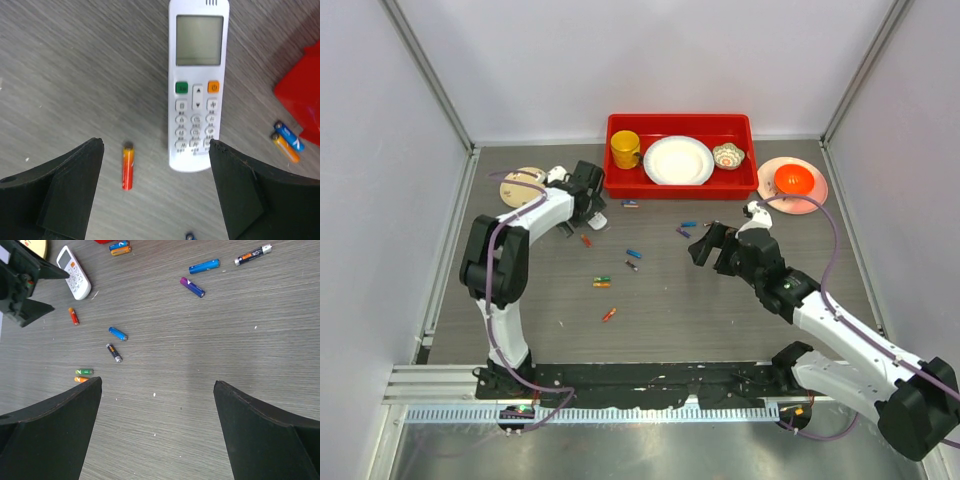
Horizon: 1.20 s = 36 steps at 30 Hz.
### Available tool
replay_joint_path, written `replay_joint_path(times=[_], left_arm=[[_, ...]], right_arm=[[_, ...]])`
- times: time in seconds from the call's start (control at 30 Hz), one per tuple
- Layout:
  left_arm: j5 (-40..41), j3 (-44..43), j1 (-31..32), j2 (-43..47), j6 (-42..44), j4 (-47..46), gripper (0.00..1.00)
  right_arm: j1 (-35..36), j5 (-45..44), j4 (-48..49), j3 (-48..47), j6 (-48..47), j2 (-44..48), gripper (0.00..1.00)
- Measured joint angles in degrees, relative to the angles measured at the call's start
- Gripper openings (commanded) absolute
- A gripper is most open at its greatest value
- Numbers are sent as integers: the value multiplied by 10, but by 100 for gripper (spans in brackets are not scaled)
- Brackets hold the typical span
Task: Load the batteries into the remote control
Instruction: Pick up the remote control from the center of the board.
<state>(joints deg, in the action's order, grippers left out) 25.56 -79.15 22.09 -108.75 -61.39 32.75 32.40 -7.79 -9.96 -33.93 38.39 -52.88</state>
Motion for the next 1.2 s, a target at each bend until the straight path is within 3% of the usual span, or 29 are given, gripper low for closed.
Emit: replay_joint_path(times=[0.63, 1.0, 1.2], left_arm=[[-26, -167, -30, -132, -12, 33, 89], [-18, -198, -30, -162, -12, 89, 86], [-16, -205, -30, -177, -12, 103, 75]], right_arm=[[0, 9, -9, -3, 13, 9, 99], [0, 11, -10, -5, 15, 19, 99], [0, 11, -13, -6, 15, 28, 99]])
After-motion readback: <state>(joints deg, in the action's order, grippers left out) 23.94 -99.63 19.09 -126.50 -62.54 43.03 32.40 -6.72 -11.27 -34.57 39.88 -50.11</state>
